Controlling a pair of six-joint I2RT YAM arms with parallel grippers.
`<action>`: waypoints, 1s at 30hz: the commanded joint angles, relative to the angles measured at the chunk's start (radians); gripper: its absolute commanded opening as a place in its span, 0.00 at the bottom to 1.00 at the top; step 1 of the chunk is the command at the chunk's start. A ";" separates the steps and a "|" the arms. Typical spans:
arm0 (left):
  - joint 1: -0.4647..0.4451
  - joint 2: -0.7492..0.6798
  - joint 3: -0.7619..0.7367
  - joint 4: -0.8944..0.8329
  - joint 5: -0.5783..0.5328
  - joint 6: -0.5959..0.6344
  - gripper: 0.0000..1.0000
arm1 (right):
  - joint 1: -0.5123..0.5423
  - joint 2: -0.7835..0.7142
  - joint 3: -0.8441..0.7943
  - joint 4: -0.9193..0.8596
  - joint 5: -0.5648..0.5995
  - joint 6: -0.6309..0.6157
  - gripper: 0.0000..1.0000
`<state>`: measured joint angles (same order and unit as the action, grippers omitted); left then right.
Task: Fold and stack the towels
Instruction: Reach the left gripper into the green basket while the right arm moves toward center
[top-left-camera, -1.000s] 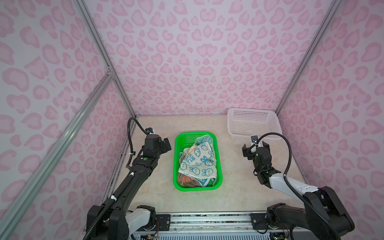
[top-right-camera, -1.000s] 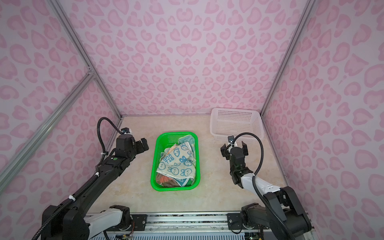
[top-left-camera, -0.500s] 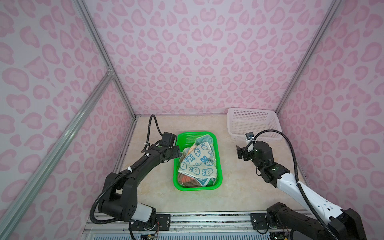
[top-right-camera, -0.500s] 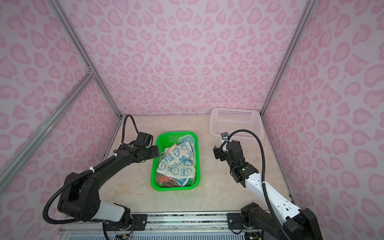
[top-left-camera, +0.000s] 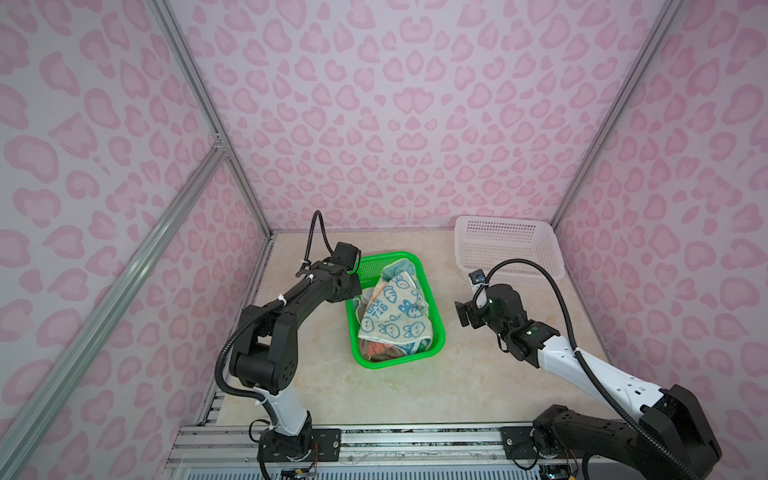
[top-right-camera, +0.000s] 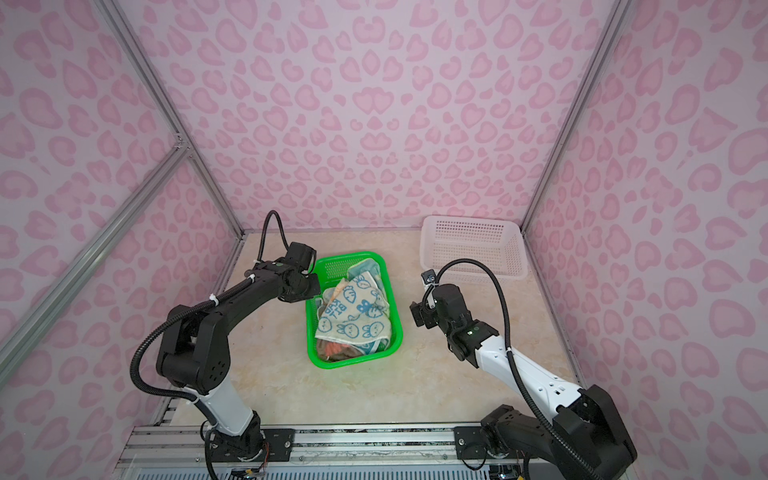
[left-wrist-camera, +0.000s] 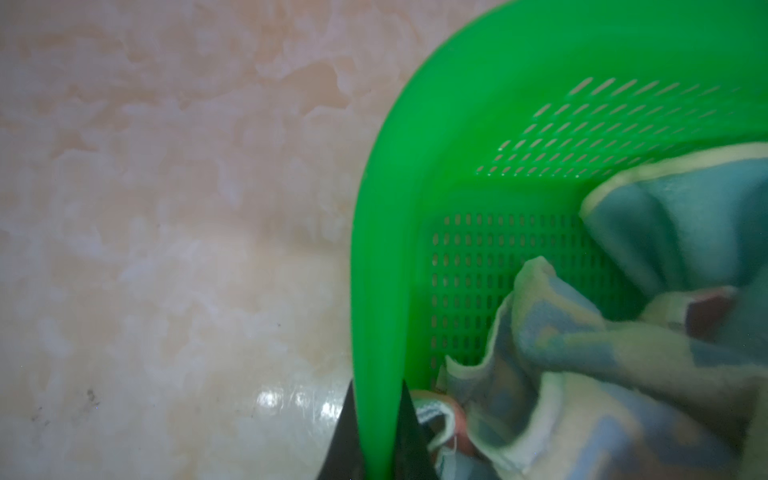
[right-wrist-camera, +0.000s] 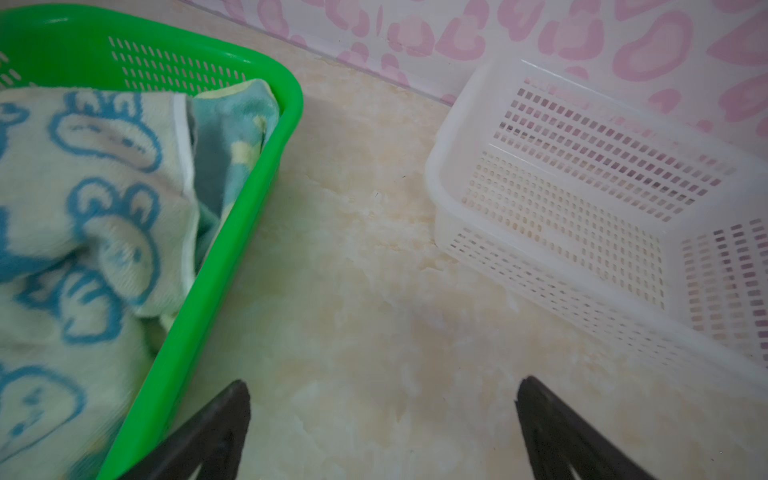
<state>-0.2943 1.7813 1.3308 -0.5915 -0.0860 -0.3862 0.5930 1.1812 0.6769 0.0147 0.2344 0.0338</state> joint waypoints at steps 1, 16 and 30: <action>0.052 0.056 0.094 -0.068 -0.149 0.066 0.02 | 0.005 0.032 0.006 0.035 -0.022 0.002 1.00; 0.334 0.356 0.523 -0.143 -0.212 -0.035 0.06 | 0.056 0.264 0.102 0.082 -0.085 -0.015 1.00; 0.394 0.396 0.539 -0.001 -0.111 -0.336 0.37 | 0.149 0.351 0.151 0.087 -0.096 -0.012 1.00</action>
<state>0.0994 2.1548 1.8626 -0.6685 -0.2192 -0.6537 0.7338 1.5257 0.8242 0.0872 0.1448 0.0208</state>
